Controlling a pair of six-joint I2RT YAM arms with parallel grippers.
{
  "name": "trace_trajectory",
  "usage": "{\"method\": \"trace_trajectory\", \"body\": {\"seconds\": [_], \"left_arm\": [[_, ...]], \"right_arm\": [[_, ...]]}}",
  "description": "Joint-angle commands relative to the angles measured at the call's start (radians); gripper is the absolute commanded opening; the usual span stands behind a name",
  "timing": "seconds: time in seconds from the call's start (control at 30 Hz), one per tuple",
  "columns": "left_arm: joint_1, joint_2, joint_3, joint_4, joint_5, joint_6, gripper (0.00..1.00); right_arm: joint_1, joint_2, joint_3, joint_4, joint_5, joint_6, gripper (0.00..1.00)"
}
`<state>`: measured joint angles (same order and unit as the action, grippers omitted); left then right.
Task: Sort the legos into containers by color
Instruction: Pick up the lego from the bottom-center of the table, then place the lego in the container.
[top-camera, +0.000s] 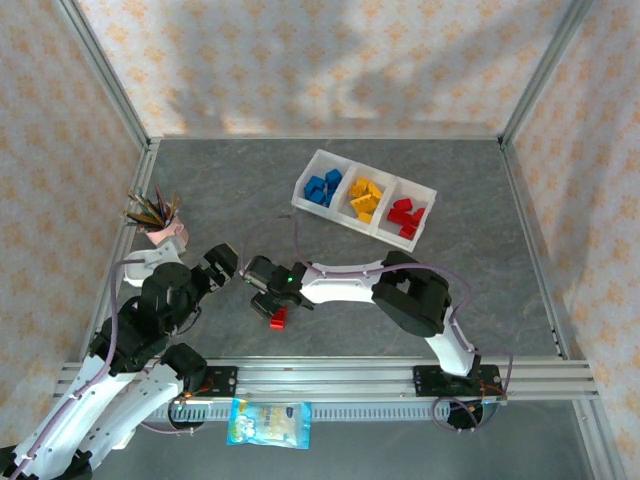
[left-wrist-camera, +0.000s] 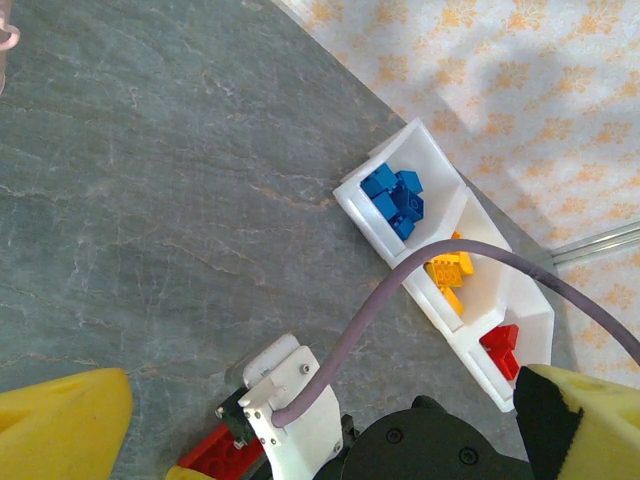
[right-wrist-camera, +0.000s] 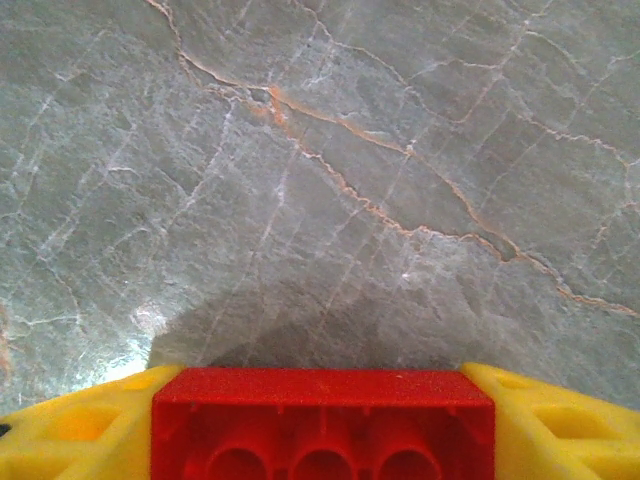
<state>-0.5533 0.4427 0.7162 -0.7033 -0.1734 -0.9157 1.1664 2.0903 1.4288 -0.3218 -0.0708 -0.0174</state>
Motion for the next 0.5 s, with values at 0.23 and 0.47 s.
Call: {"method": "trace_trajectory", "body": {"seconds": [0.23, 0.47], "left_arm": [[0.01, 0.066, 0.031, 0.066, 0.024, 0.042, 0.99], [0.009, 0.199, 0.071, 0.208, 0.099, 0.107, 0.99]], "right_arm": [[-0.101, -0.215, -0.087, -0.017, 0.017, 0.145, 0.64], [-0.293, -0.406, -0.19, -0.055, 0.077, 0.231, 0.63]]}}
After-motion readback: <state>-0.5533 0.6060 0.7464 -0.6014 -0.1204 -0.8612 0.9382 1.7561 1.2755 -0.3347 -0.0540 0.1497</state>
